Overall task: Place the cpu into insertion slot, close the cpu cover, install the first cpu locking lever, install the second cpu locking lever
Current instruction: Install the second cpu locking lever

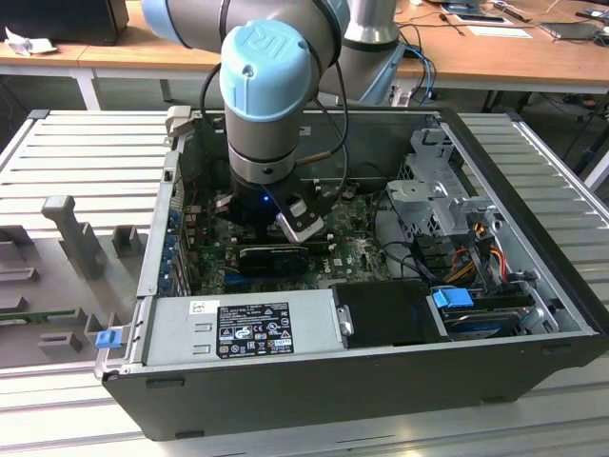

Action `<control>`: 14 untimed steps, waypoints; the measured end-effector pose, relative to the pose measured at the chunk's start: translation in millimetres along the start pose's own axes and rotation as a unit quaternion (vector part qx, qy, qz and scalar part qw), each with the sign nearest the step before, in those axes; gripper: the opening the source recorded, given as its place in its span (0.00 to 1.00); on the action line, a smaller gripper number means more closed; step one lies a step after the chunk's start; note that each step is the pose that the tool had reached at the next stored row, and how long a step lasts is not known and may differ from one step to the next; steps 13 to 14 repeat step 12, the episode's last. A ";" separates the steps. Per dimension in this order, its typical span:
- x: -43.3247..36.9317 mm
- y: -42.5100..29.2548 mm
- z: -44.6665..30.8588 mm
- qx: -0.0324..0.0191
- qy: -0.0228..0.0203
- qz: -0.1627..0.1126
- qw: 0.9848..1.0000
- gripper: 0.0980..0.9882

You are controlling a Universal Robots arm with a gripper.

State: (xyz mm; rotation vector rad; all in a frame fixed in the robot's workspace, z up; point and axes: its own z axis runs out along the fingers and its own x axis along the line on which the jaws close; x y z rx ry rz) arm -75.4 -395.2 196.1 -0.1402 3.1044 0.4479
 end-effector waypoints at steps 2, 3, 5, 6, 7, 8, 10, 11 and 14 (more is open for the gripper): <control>-0.1 0.4 -1.5 -0.001 0.000 0.000 1.000 0.01; -0.1 1.6 -5.5 -0.001 0.000 0.000 1.000 0.01; 0.0 3.7 -12.9 -0.001 0.000 0.000 1.000 0.01; 0.0 4.4 -15.3 -0.001 0.000 -0.001 1.000 0.01; 0.0 5.3 -18.0 -0.001 0.000 -0.001 1.000 0.01; 0.0 5.8 -19.8 -0.001 0.000 -0.001 1.000 0.01; -0.1 7.3 -24.6 -0.001 0.000 -0.001 1.000 0.01; -0.1 8.2 -27.9 -0.001 0.000 -0.001 1.000 0.01; -0.2 8.3 -28.1 -0.001 0.000 -0.001 1.000 0.01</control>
